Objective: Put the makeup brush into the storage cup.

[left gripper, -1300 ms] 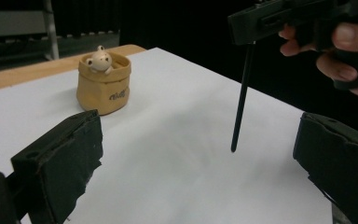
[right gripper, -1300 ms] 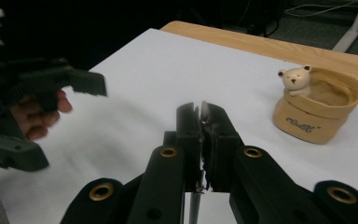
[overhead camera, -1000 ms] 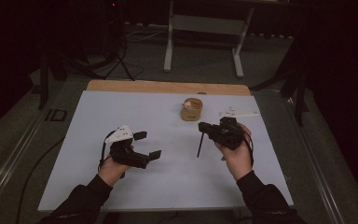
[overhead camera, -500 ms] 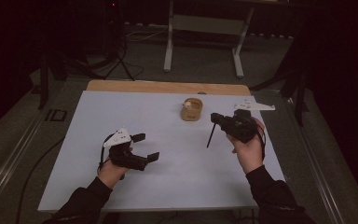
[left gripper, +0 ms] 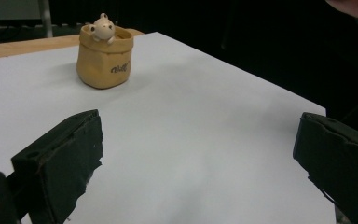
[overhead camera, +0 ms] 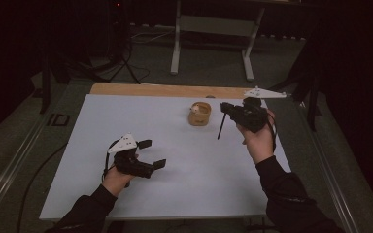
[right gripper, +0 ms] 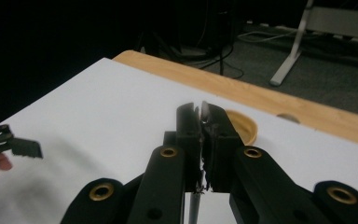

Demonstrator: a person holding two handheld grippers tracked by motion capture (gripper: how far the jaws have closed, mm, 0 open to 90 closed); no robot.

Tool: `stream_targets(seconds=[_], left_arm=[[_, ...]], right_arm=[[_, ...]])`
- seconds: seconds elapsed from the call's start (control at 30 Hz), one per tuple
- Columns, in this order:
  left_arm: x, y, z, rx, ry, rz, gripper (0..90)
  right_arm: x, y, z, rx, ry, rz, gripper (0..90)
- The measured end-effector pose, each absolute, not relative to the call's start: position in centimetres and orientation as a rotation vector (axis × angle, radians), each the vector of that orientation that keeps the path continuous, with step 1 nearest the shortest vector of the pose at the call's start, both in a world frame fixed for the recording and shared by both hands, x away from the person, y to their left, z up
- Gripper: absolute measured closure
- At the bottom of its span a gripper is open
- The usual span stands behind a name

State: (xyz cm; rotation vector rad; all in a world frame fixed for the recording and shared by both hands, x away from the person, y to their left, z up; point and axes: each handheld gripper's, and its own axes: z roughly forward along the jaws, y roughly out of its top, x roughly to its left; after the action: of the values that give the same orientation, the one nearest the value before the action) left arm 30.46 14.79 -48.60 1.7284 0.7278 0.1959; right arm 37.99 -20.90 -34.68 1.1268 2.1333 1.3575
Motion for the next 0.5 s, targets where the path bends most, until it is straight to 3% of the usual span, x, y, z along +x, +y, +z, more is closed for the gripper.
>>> stream_targets(seconds=[0.5], left_arm=[[30.5,14.7,-48.8,1.730,0.732,0.185,1.9]], right_arm=[[40.8,-19.3,-32.6,1.050,2.107,1.355,85.7]])
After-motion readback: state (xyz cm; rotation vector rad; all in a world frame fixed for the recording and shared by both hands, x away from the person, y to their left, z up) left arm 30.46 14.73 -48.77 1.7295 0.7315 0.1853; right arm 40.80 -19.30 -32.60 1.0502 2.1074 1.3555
